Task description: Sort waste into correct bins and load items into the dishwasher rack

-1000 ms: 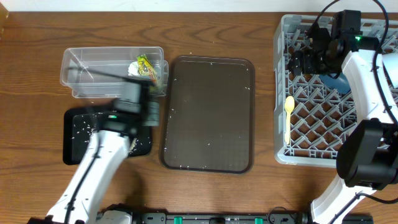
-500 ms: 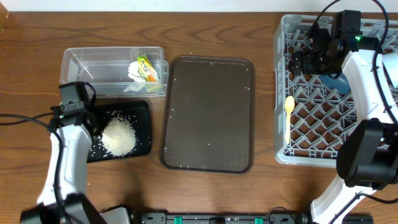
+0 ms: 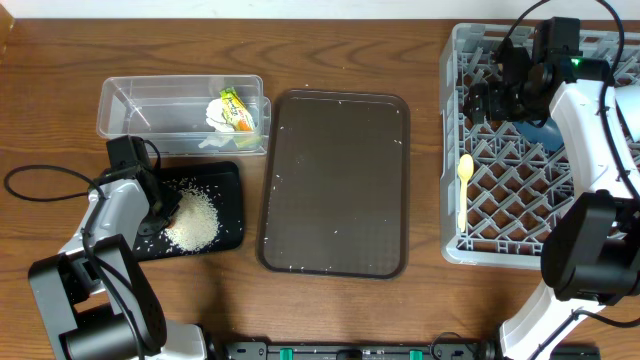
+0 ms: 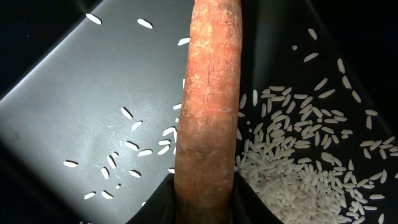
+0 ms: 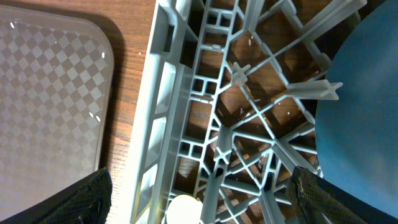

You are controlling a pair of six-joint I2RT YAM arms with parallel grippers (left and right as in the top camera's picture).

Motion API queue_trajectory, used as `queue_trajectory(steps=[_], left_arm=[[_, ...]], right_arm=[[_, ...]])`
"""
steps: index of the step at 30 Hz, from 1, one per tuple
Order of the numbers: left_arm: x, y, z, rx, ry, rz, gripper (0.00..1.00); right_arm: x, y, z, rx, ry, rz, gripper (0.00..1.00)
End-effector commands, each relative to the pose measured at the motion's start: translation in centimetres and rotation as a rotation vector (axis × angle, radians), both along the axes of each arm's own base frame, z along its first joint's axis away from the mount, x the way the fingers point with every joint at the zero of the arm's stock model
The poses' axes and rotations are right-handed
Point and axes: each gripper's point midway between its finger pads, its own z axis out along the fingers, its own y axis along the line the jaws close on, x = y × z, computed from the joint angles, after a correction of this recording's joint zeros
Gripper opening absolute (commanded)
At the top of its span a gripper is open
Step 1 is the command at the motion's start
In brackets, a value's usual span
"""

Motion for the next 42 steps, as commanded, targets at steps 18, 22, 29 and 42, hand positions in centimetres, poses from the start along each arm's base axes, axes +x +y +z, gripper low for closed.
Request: queue_trajectory(steps=[18, 22, 29, 42], left_arm=[[6.0, -1.5, 13.8, 0.212, -0.301, -0.42, 0.72], [8.4, -6.3, 15.8, 0.218, -0.354, -0.662, 0.76], [5.8, -11.7, 13.3, 0.088, -0.215, -0.887, 0.81], [-0.3, -11.9, 17.5, 0.057, -0.265, -0.871, 0.81]], right_arm=[[1.5, 1.9, 1.7, 0.113, -0.087, 0.039, 0.99], [2.6, 1.5, 2.6, 0.088, -0.14, 0.034, 0.99], [0.8, -3.0, 5.0, 0.006, -0.047, -0.131, 0.99], [-4.5, -5.4, 7.0, 0.025, 0.033, -0.232, 0.99]])
